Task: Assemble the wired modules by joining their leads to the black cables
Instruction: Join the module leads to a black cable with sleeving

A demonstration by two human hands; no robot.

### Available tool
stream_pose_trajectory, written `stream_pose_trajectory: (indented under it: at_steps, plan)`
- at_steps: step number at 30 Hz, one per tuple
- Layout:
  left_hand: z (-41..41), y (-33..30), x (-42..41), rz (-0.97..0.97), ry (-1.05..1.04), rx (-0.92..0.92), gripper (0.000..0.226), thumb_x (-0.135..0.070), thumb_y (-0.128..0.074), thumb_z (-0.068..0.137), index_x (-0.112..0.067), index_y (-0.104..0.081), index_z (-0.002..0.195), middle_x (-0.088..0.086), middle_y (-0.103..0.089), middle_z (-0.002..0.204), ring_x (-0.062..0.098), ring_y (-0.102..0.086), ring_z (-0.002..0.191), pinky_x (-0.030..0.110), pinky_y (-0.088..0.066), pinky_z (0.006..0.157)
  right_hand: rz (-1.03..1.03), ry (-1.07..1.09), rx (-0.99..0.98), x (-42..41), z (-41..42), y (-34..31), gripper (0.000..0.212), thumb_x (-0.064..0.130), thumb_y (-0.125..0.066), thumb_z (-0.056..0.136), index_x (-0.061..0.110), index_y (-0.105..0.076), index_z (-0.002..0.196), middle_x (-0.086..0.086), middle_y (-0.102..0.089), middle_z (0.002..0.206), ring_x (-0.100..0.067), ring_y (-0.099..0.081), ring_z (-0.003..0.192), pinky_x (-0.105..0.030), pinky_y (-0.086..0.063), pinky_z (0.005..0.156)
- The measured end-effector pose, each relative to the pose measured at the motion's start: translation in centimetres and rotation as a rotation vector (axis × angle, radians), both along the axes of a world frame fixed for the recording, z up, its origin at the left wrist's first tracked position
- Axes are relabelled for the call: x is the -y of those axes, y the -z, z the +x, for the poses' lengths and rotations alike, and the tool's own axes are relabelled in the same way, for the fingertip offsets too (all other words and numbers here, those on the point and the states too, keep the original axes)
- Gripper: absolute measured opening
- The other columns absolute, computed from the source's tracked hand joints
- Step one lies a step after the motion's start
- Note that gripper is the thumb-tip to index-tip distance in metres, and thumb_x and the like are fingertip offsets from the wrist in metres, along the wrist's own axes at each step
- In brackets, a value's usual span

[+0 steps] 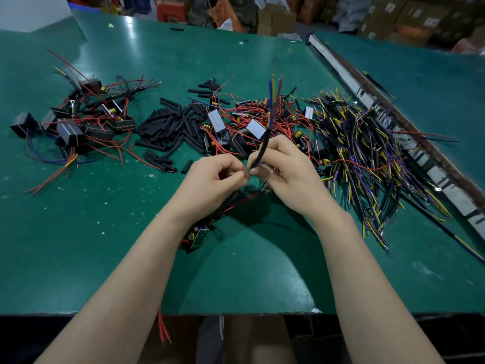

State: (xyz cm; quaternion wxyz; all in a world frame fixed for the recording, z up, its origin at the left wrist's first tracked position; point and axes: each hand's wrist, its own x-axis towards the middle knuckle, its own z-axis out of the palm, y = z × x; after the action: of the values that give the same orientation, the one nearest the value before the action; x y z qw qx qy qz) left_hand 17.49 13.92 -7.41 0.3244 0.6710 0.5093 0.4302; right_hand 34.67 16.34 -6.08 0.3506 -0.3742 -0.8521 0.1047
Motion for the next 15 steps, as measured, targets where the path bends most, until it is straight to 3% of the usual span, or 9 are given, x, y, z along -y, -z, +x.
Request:
stream_pose_trajectory:
  at_steps: [4, 7, 9, 13, 15]
  plan:
    - [-0.3, -0.5, 0.3, -0.063, 0.103, 0.034, 0.018, -0.009, -0.066, 0.087, -0.019, -0.064, 0.072, 0.015, -0.059, 0.071, 0.010, -0.046, 0.064, 0.021, -0.037, 0.061, -0.233, -0.026, -0.004, 0.1, 0.7, -0.4, 0.003, 0.016, -0.065, 0.091, 0.014, -0.066, 0.090, 0.010, -0.048, 0.094, -0.009, -0.051, 0.086, -0.007, -0.033, 0.075]
    - [-0.6, -0.9, 0.7, -0.135, 0.191, 0.148, 0.020, -0.008, -0.065, 0.086, -0.021, -0.069, 0.072, 0.003, -0.059, 0.065, 0.006, -0.047, 0.062, 0.015, -0.038, 0.059, -0.503, -0.088, -0.093, 0.1, 1.0, -0.8, 0.016, 0.031, -0.065, 0.090, 0.034, -0.059, 0.075, 0.006, -0.050, 0.082, -0.008, -0.046, 0.075, -0.018, -0.036, 0.073]
    - [-0.6, -1.1, 1.0, -0.180, 0.281, 0.293, 0.022, -0.009, -0.065, 0.085, -0.022, -0.071, 0.068, -0.009, -0.051, 0.056, 0.003, -0.041, 0.052, 0.011, -0.035, 0.053, -0.662, -0.173, -0.232, 0.4, 1.2, -1.2, 0.017, 0.041, -0.064, 0.084, 0.033, -0.063, 0.068, 0.004, -0.050, 0.072, -0.012, -0.043, 0.070, -0.026, -0.035, 0.069]
    - [-0.2, -1.4, 1.4, -0.212, 0.392, 0.538, 0.026, -0.013, -0.053, 0.083, -0.022, -0.072, 0.067, -0.013, -0.047, 0.049, 0.001, -0.037, 0.045, 0.009, -0.033, 0.044, -0.862, -0.324, -0.442, 0.7, 0.9, -1.3, 0.026, 0.048, -0.068, 0.082, 0.022, -0.068, 0.083, 0.003, -0.061, 0.079, -0.014, -0.053, 0.079, -0.019, -0.043, 0.066]
    - [0.1, -1.3, 1.3, -0.247, 0.362, 0.674, 0.021, -0.012, -0.052, 0.083, -0.016, -0.069, 0.070, -0.012, -0.043, 0.049, 0.002, -0.035, 0.045, 0.011, -0.032, 0.044, -0.897, -0.341, -0.486, 0.7, 0.5, -1.0, 0.020, 0.042, -0.062, 0.084, 0.025, -0.071, 0.081, 0.006, -0.061, 0.079, -0.013, -0.054, 0.079, -0.020, -0.044, 0.066]
